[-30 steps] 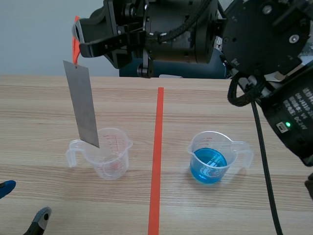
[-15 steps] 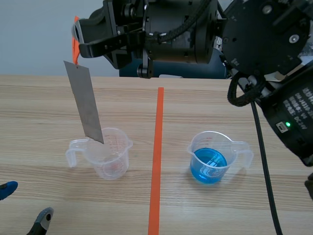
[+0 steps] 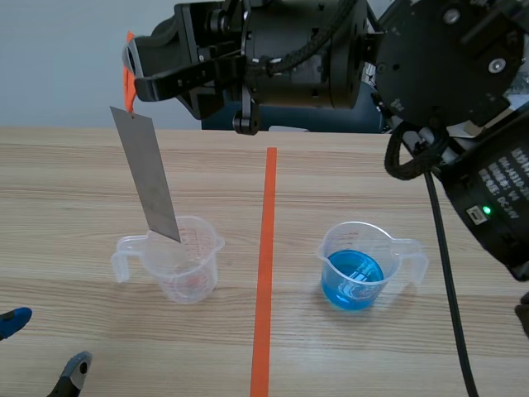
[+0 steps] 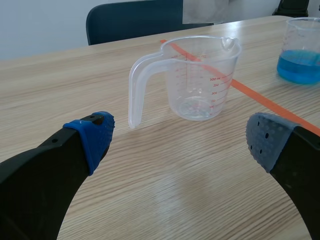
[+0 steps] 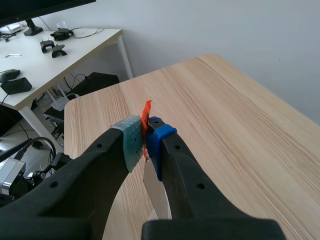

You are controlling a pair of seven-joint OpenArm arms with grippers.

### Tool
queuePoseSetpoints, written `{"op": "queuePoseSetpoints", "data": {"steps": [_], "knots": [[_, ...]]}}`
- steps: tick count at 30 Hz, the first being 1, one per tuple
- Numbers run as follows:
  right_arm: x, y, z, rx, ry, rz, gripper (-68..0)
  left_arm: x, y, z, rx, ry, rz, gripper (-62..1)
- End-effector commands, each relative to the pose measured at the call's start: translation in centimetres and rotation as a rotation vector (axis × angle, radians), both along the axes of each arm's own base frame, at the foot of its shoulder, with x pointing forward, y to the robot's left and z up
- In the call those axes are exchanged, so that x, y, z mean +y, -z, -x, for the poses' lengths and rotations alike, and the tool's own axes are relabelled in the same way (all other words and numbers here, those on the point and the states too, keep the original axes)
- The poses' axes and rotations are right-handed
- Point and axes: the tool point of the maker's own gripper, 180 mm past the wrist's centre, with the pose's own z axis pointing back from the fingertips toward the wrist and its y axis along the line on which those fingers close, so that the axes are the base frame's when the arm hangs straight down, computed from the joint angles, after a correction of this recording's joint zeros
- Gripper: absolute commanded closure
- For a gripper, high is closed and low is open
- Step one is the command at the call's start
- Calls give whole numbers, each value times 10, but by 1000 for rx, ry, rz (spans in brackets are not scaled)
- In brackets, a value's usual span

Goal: Do the redox reaction experiment. move the plate over the left beaker

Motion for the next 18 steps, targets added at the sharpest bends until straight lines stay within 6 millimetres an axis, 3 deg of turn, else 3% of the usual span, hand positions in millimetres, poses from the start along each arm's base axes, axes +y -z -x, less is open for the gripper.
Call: {"op": "queuePoseSetpoints", "data": {"steps": [1,18], "knots": [[1,-13,0,-20,-4,-41,-2,1,-10,-4,-41,-3,17,-555],[1,-15,0,-22,-4,-52,-2,4,-15,-3,-62,4,18,-555]]}}
